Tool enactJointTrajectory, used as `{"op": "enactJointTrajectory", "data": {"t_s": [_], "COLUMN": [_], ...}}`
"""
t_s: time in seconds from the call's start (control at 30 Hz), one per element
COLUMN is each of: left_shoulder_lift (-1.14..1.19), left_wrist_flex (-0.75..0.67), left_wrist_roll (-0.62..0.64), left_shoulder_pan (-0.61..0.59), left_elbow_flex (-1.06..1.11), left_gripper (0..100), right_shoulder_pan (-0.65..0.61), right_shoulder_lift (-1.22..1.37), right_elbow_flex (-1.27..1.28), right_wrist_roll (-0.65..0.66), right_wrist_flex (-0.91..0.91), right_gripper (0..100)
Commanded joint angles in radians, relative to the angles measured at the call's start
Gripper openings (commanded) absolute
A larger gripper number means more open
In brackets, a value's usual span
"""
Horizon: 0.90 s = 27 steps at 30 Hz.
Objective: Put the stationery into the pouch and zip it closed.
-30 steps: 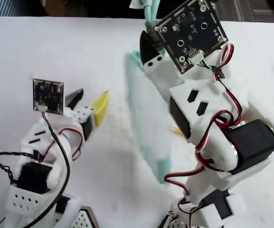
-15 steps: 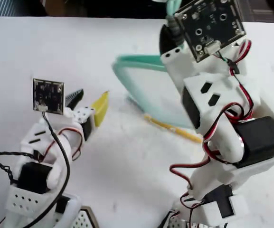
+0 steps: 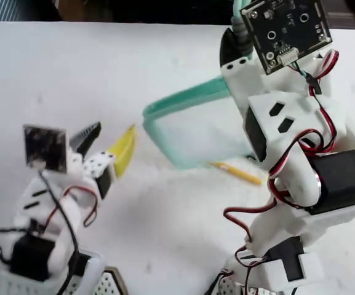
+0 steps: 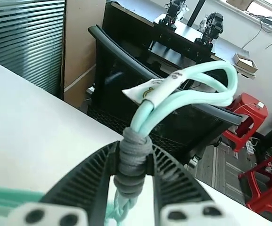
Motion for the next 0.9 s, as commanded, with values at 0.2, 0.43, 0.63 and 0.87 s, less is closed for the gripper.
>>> {"op": "enactJointTrajectory", "data": {"t_s": [0.2,0.43,0.63,0.87], "left_shoulder_lift": [-0.154,-0.311,-0.406,-0.403], "left_wrist_flex": [0.054,0.095,0.107,0.101], "left_wrist_roll": [-0.009,-0.057,-0.101,-0.101], "left_shoulder_pan": [-0.004,-0.007,-0.183,-0.226], "left_elbow_flex": [0.015,0.038,0.034,0.083], "left_gripper": [24,24,24,24], "right_shoulder_pan": [-0.102,-0.179,-0.303,-0.43], "right_shoulder_lift": [-0.03,-0.028,-0.028,-0.028], "right_elbow_flex": [-0.012,-0.003,-0.003,0.048], "right_wrist_roll": [-0.006,-0.006,-0.003,0.0], "right_wrist_flex": [0.015,0.015,0.015,0.015], "right_gripper": [1.6,1.6,1.6,1.6]}}
